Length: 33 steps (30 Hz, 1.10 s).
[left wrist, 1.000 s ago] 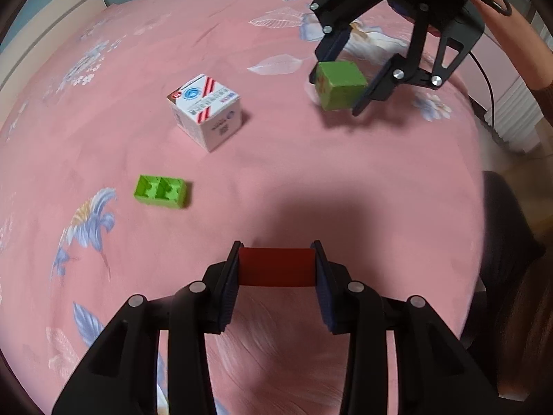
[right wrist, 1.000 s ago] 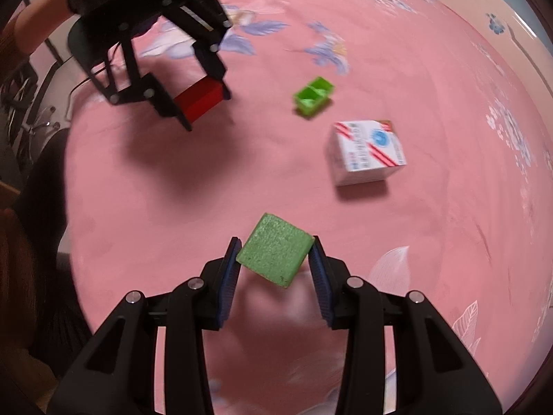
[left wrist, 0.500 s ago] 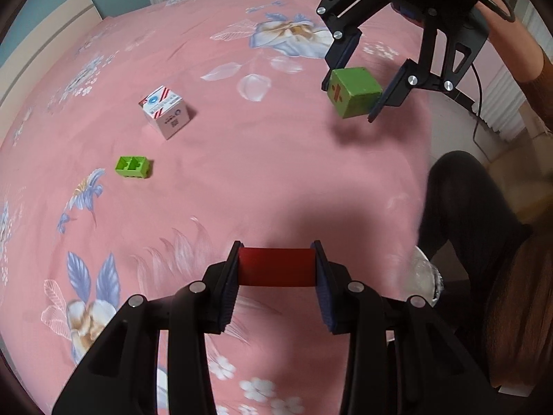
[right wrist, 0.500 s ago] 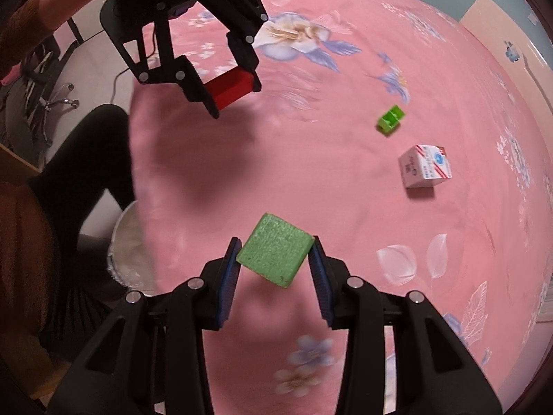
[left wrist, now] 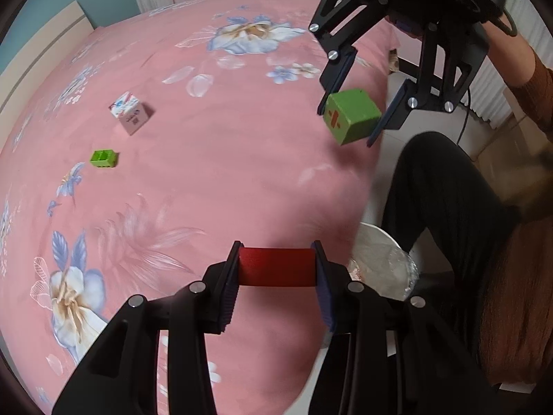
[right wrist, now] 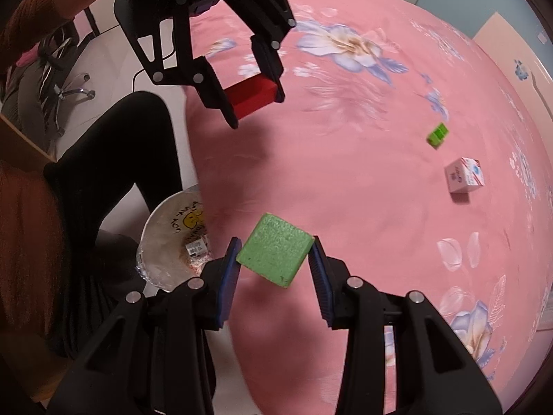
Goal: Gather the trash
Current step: 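Carry the green cube and red block in both tools over the bin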
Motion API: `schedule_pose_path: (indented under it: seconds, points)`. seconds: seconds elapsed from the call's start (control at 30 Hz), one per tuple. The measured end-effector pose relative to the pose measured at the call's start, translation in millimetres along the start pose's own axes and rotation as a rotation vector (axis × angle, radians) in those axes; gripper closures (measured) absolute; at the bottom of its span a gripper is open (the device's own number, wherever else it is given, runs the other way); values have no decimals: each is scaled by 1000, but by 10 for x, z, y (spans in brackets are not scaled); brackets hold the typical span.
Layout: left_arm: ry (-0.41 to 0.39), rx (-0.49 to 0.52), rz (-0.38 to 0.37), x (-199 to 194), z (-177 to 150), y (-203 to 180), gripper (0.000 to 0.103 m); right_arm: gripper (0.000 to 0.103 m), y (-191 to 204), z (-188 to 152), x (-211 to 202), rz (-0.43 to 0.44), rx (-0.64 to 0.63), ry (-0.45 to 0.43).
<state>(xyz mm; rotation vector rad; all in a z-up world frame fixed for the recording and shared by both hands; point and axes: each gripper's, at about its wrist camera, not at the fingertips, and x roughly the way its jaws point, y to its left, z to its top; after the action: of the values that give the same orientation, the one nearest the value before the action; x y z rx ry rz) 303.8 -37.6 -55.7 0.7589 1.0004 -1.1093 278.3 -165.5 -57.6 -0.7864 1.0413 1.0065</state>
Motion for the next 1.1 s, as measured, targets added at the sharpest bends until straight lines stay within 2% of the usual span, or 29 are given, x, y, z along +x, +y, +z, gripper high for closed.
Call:
schedule_pose_path:
  seconds: [0.17,0.53,0.83,1.1]
  points:
    - [-8,18,-10,2,-102,-279,61,62,334,-33,25,11,-13,-37]
    - [-25,73,-53,114,-346,-821,61,62,944,-156,271,34,-39,-33]
    - [-26,108,-105,378,-510,-1174,61,62,1299,-246,485,62,-56,-28]
    - [-31,111,-159,659,-622,-1387,61,62,1455,-336,724,90,-50,-11]
